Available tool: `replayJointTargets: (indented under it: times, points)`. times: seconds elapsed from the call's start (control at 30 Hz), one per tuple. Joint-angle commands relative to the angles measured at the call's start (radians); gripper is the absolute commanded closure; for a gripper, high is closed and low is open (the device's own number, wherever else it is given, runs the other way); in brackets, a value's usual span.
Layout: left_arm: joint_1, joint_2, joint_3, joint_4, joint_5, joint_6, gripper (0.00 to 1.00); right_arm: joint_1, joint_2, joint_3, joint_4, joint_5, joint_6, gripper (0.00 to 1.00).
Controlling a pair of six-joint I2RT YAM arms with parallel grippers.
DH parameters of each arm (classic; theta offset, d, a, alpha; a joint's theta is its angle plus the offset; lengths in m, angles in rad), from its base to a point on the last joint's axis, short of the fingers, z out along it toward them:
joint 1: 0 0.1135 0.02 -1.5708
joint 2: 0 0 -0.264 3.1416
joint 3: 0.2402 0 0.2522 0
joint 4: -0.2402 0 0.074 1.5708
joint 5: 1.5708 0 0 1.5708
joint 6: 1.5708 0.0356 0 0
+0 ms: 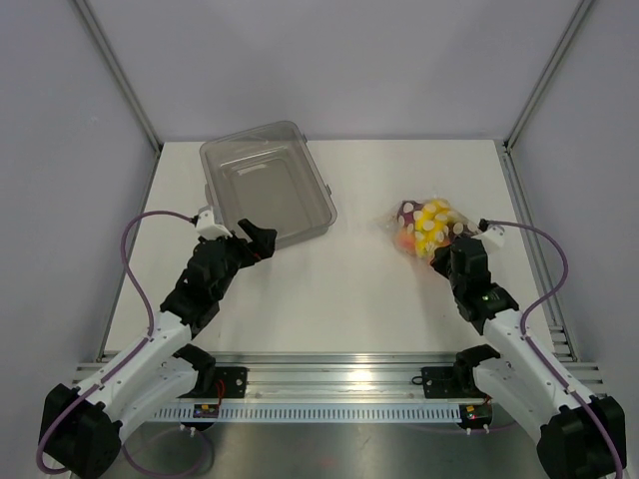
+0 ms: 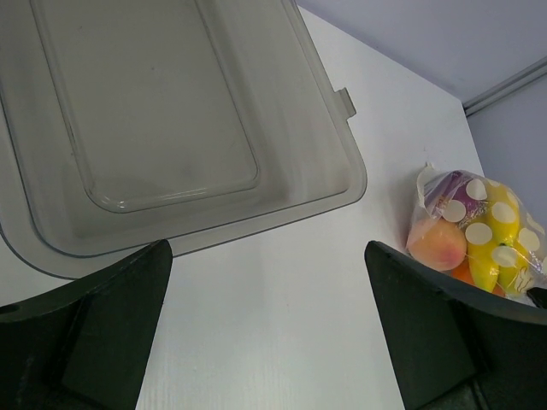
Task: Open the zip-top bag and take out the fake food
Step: Move the zipper food storage bag to the center of the board.
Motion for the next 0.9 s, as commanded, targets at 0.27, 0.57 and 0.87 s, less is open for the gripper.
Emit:
replayJointTargets:
  times: [0.27, 0.57, 0.87]
  points:
    - [-0.001, -0.005, 0.040, 0.048, 0.038, 0.009, 0.01, 0.006, -0.082, 0.102, -0.244, 0.271, 0.143, 0.14]
    - [0.000, 0.000, 0.043, 0.045, 0.037, 0.006, 0.01, 0.006, -0.185, 0.117, -0.229, 0.186, 0.089, 0.01]
    - [-0.001, 0.003, 0.047, 0.041, 0.030, 0.003, 0.01, 0.007, -0.212, 0.073, -0.105, 0.020, 0.203, 0.01]
